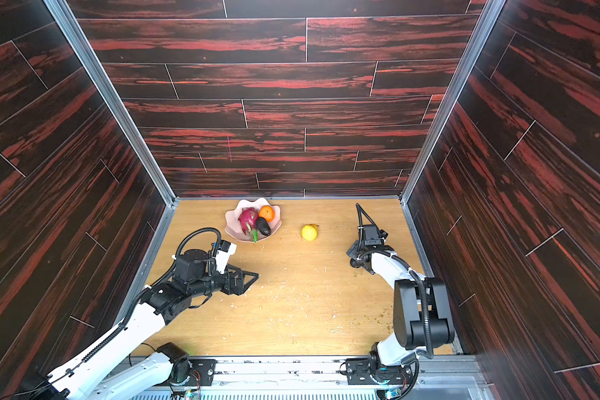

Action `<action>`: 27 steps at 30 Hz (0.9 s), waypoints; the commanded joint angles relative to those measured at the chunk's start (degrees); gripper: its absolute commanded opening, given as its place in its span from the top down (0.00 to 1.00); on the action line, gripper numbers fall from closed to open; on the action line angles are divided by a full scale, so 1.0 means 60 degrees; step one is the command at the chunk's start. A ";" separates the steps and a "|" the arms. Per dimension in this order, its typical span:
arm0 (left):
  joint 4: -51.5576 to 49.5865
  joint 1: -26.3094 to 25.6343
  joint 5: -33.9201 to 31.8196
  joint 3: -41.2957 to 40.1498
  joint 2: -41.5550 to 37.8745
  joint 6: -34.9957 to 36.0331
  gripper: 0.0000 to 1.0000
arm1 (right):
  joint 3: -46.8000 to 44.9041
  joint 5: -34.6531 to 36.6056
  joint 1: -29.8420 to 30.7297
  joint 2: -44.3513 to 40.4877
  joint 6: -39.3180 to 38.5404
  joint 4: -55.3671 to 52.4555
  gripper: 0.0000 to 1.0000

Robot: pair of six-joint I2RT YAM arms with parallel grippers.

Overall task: Arrange fruit in a fruit bowl
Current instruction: Pick up the fruit from the middle-right of the table.

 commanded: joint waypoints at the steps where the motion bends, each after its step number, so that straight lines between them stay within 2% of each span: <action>1: -0.0062 -0.0026 -0.0002 0.0071 -0.0050 0.0174 0.01 | 0.0048 0.0143 -0.0039 0.0488 0.0186 0.0118 0.21; 10: -0.0123 -0.0026 -0.0054 0.0096 -0.0006 0.0210 0.01 | 0.0025 0.0042 -0.0159 0.0913 0.0023 0.0375 0.28; 13: -0.0133 -0.0026 -0.0097 0.0102 0.0008 0.0231 0.01 | -0.0046 0.0019 -0.0186 0.0906 -0.0087 0.0418 0.47; 18: -0.0257 -0.0026 -0.0186 0.0146 -0.0046 0.0276 0.01 | -0.0164 0.0009 -0.0212 0.0862 -0.0321 0.0507 0.52; 23: -0.0310 -0.0026 -0.0278 0.0143 -0.0166 0.0306 0.01 | -0.0260 -0.0787 -0.0041 0.0439 -0.1456 0.1218 0.57; 27: -0.0539 -0.0026 -0.0654 0.0181 -0.0420 0.0373 0.01 | 0.0173 -0.1223 0.1075 -0.0021 -0.3034 0.1475 0.56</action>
